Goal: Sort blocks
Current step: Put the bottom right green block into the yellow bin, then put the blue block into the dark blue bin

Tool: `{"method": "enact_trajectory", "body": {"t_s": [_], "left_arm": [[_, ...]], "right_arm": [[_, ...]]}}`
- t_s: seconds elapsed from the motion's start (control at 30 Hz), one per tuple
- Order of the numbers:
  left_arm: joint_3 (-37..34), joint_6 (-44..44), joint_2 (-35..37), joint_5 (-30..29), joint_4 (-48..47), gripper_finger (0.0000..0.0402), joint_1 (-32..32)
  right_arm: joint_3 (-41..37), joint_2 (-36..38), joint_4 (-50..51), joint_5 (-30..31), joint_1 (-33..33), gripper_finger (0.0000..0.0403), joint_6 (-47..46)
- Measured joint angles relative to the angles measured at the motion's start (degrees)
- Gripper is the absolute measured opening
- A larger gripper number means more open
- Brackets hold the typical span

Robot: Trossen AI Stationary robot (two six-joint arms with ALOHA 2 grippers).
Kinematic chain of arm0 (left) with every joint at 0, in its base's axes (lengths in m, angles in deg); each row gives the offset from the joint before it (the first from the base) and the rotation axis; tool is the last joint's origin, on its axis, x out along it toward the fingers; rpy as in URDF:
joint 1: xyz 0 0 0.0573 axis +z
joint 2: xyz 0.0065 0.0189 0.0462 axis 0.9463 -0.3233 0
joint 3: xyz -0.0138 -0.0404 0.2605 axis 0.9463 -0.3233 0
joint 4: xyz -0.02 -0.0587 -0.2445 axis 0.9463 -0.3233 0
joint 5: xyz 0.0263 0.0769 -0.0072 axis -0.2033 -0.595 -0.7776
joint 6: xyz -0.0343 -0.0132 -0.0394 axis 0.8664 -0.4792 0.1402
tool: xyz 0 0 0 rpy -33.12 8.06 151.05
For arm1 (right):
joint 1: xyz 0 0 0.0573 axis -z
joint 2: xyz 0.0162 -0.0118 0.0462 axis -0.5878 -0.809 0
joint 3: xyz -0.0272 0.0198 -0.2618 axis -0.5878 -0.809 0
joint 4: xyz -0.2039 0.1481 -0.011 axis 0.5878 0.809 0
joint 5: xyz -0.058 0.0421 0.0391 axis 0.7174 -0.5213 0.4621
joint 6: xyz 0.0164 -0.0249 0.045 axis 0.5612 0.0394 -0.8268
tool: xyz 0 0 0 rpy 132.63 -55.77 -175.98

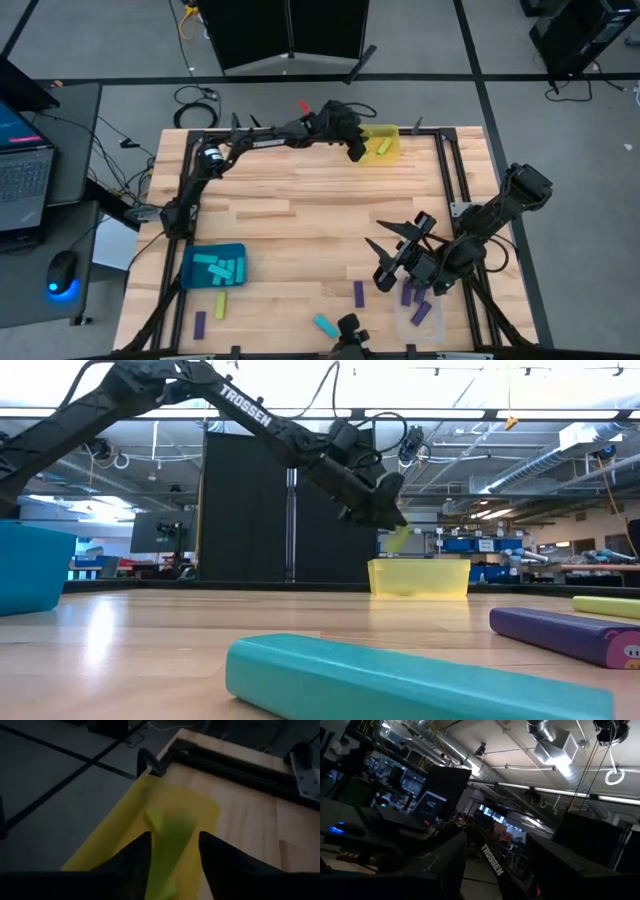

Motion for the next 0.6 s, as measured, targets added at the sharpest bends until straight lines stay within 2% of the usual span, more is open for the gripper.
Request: {"method": "enact_trajectory", "body": {"t_s": [0.23, 0.33, 0.4, 0.5, 0.6], "left_arm": [[0.2, -1.2, 1.6, 0.3, -2.9, 0.0227, 0.1], [0.2, -2.1, 5.2, 0.9, -5.5, 0.023, -0.3], [-0.5, -3.5, 8.5, -0.8, -5.9, 0.0224, -1.1], [-6.4, -4.6, 15.6, -1.8, -4.5, 0.0206, -2.1], [-17.7, -4.4, 25.2, -2.3, 0.7, 0.0183, -2.4]], "right_arm": [[0.0, 0.0, 0.0, 0.0, 1.0, 0.0215, 0.9], [0.0, 0.0, 0.0, 0.0, 0.9, 0.0215, 0.7], [0.0, 0.0, 0.0, 0.0, 0.7, 0.0215, 0.3], [0.0, 0.0, 0.0, 0.0, 0.5, 0.0215, 0.0], [0.0, 0.0, 0.0, 0.0, 0.5, 0.0215, -0.5]]}}
